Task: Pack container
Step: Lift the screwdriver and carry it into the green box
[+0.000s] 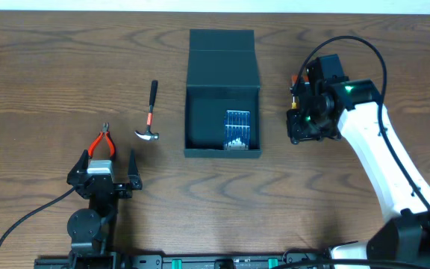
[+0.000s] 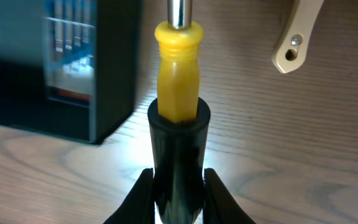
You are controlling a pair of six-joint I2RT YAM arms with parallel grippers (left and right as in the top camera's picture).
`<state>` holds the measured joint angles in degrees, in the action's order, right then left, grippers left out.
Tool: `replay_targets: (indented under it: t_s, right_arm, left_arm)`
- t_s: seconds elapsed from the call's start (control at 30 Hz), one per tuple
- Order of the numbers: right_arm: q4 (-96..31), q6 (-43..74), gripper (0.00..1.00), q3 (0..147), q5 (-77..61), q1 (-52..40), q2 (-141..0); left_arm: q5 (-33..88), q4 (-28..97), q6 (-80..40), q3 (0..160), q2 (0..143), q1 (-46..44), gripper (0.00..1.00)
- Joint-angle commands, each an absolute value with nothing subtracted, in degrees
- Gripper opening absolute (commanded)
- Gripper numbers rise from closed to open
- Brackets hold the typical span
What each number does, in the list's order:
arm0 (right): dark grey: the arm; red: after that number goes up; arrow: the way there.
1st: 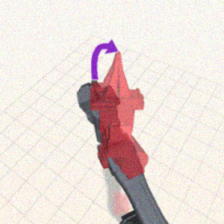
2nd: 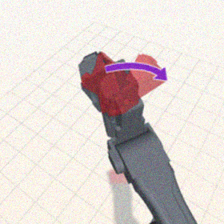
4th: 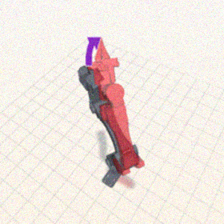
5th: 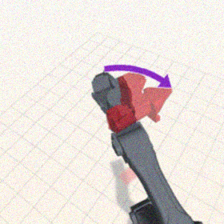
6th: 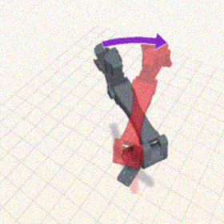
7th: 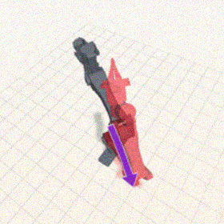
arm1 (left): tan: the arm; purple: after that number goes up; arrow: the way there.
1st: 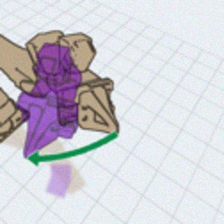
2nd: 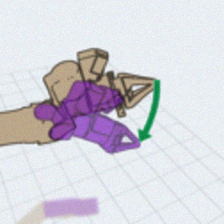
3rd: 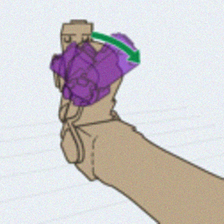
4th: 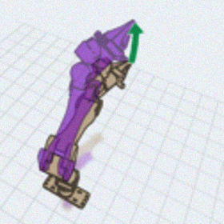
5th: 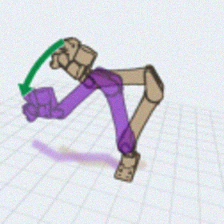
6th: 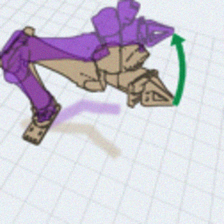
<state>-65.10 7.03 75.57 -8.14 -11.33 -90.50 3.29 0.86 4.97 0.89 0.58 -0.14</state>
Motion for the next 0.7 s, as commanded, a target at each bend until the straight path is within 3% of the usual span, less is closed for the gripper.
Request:
replay_targets:
  t_s: [0.0,0.67]
  right_arm:
    - [-65.2,9.9,0.01,76.4,-10.6,-13.5,-88.4]
    - [-55.1,28.6,0.01,80.1,-6.0,-30.1,-88.4]
  left_arm:
    - [4.1,1.7,5.8,0.3,0.2,-0.3,0.98]
    - [4.1,1.7,5.8,0.3,0.2,-0.3,0.98]
